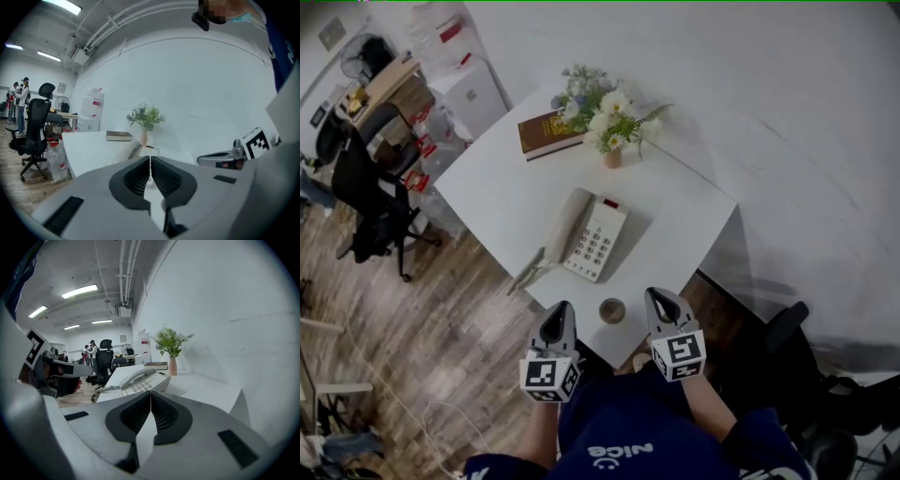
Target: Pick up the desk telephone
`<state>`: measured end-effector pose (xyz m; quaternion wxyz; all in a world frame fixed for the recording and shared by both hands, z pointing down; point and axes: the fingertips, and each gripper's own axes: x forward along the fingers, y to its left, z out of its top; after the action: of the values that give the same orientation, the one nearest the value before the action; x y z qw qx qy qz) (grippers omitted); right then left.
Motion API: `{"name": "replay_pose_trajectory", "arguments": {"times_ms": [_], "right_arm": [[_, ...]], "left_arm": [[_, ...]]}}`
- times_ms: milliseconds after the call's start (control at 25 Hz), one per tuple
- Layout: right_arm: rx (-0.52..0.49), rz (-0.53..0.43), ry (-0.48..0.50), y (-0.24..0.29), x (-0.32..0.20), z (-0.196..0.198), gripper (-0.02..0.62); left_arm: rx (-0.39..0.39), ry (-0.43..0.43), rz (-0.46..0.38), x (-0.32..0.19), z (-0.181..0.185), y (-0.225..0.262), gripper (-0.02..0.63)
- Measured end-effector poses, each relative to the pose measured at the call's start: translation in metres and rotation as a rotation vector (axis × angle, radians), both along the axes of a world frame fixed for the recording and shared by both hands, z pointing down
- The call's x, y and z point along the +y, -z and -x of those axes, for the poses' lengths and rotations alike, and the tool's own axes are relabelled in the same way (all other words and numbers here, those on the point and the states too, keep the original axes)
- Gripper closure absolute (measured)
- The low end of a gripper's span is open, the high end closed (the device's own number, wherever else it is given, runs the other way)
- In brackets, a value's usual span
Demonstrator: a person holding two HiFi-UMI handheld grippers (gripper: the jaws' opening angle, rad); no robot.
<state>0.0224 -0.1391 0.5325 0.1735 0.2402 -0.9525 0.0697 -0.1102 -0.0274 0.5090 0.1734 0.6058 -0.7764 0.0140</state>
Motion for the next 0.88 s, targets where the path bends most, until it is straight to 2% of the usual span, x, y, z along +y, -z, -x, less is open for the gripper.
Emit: {"name": "replay_pose_trajectory", "arguments": {"times_ms": [280, 560, 880], "right_arm": [[0.023, 0.002, -0.106, -0.002, -0.012, 0.036, 0.572], [0.049, 0.029, -0.242, -0.012, -0.013, 0.059, 0.572], [0.042, 0.029, -0.360, -0.008, -0.007, 0.077, 0.572]], "left_arm": [[0.017, -0.102, 0.011, -0.030, 0.058, -0.010, 0.583], [0.032, -0.248, 0.028, -0.055, 0.092, -0.018, 0.583], [0.034, -0.376, 0.043, -0.073, 0.119, -0.020, 0.581]]}}
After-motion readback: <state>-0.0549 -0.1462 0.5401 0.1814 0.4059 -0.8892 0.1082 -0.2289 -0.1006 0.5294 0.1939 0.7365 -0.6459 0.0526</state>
